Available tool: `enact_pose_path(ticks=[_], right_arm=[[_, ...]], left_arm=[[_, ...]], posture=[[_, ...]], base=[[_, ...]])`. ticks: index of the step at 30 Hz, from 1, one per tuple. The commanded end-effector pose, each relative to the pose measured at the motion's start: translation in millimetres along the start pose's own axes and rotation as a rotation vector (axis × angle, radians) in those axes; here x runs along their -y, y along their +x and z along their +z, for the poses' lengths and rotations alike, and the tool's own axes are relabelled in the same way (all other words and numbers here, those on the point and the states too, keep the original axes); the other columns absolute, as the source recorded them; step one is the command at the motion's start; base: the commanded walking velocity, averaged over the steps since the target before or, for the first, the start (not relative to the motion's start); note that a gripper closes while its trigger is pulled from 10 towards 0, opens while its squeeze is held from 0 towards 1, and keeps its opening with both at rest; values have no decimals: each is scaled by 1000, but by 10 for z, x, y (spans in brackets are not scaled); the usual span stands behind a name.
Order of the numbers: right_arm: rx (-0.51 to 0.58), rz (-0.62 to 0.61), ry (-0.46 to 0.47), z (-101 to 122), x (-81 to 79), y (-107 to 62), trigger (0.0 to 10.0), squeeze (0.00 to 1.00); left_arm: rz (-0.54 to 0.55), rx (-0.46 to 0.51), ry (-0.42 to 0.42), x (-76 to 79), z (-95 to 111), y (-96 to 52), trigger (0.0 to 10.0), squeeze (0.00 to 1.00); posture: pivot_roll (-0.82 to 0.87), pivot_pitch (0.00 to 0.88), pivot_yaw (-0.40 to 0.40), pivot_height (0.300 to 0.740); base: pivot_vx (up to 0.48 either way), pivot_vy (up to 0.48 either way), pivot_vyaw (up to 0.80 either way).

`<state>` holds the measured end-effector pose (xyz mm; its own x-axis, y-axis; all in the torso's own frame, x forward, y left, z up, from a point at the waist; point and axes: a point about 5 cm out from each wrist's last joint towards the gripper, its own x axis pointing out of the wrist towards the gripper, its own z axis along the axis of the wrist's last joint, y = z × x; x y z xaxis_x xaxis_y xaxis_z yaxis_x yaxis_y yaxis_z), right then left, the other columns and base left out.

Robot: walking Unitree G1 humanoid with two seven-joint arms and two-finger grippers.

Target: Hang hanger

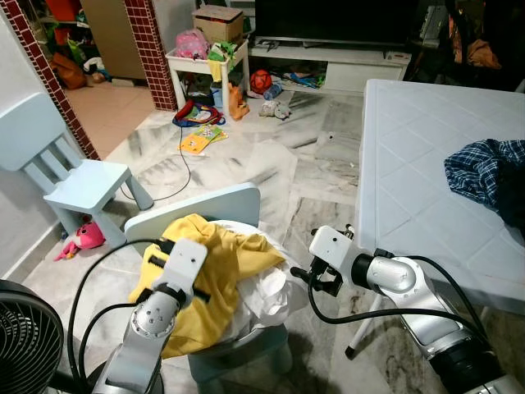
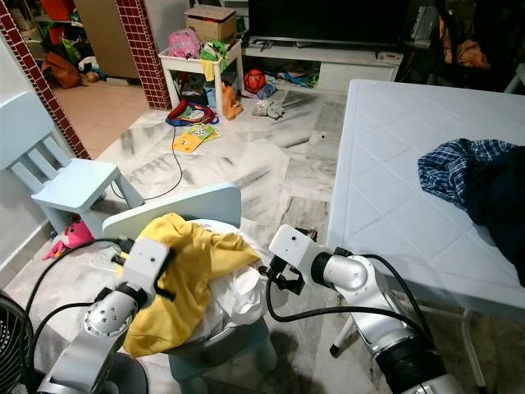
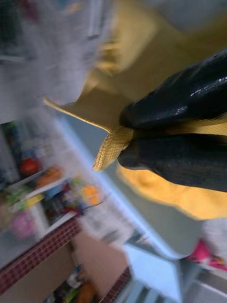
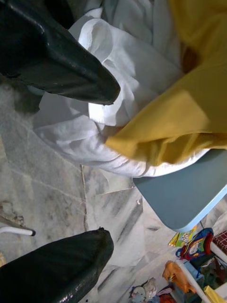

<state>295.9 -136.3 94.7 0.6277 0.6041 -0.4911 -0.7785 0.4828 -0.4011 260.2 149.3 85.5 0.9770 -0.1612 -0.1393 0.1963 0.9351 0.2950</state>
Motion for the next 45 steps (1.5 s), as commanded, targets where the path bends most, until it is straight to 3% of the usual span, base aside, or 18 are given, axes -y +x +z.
enact_pose_path(ticks=[1, 2, 4, 5, 7, 11, 17, 20, 34, 41, 45], right_arm=[[4, -13, -8, 17, 61, 0, 10000, 0], [4, -13, -8, 17, 61, 0, 10000, 0], [2, -15, -10, 11, 75, -3, 10000, 0], [2, -15, -10, 11, 75, -3, 10000, 0], [0, -13, -13, 3, 78, 4, 10000, 0], [1, -11, -13, 6, 73, 14, 10000, 0], [2, -6, -15, 3, 74, 26, 10000, 0], [1, -4, -16, -6, 77, 31, 10000, 0], [0, -3, -18, -12, 79, 43, 10000, 0], [3, -5, -17, -11, 80, 69, 10000, 0], [10, -21, -6, -7, 87, 75, 10000, 0]], left_arm=[[49, 76, -51, -50, 94, -77, 0, 0], [49, 76, -51, -50, 94, -77, 0, 0], [75, 130, -152, -69, 159, -200, 0, 0], [75, 130, -152, -69, 159, -200, 0, 0], [80, 137, -257, -99, 150, -342, 0, 0], [71, 119, -276, -102, 110, -386, 0, 0], [9, -185, -178, -1, -380, -709, 0, 0], [21, -258, -161, -33, -483, -828, 0, 0], [19, -376, -162, -45, -596, -848, 0, 0], [-79, -195, -4, 12, -320, -718, 0, 0], [-109, -98, -1, 59, -174, -667, 0, 0]], posture=[[-61, 0, 8, 740], [-61, 0, 8, 740], [-56, 1, 0, 740], [-56, 1, 0, 740], [-47, 0, -6, 740], [-47, 0, -6, 740], [-34, 0, -8, 740], [-32, 0, -8, 740], [-31, 0, -4, 740], [-29, 0, -3, 740], [-27, 0, -6, 740]], base=[[0, 0, 0], [0, 0, 0], [0, 0, 0], [0, 0, 0], [0, 0, 0], [0, 0, 0], [0, 0, 0], [0, 0, 0], [0, 0, 0], [0, 0, 0], [0, 0, 0]])
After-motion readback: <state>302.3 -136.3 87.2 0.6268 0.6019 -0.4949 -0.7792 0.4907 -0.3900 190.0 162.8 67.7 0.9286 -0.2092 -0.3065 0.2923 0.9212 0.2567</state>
